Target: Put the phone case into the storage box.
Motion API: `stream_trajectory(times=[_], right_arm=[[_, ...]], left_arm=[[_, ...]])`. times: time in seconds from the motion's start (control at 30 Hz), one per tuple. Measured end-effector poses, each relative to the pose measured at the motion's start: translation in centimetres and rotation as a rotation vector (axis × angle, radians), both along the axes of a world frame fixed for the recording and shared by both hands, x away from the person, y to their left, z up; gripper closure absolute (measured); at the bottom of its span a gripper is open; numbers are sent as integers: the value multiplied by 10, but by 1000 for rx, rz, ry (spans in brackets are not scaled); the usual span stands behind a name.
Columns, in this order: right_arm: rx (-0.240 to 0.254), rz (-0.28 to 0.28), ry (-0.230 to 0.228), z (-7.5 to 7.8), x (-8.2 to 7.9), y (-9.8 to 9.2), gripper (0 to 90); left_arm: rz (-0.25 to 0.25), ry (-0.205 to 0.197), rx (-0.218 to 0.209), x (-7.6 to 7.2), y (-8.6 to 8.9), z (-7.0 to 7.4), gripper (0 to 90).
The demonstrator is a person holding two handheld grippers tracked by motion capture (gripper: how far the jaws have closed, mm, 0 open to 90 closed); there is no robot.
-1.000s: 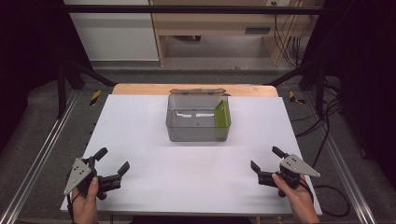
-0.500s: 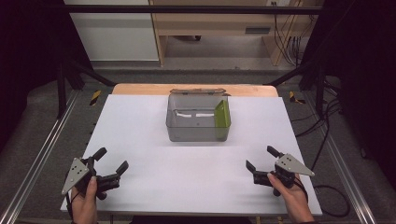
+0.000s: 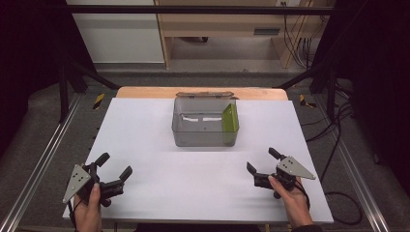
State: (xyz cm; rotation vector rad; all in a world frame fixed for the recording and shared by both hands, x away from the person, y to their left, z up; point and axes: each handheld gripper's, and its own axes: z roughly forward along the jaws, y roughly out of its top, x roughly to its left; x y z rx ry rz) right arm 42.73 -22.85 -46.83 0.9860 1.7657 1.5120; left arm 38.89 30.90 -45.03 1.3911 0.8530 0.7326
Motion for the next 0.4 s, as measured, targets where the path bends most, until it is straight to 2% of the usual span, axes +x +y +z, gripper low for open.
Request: stream_trajectory(times=[0.23,0.4], right_arm=[[-13,3,-7,-3,-1,-1,25],[-22,-8,5,-5,-6,-5,23]], left_arm=[[7,3,2,-1,-5,-1,12],[10,11,5,-1,-8,-1,12]])
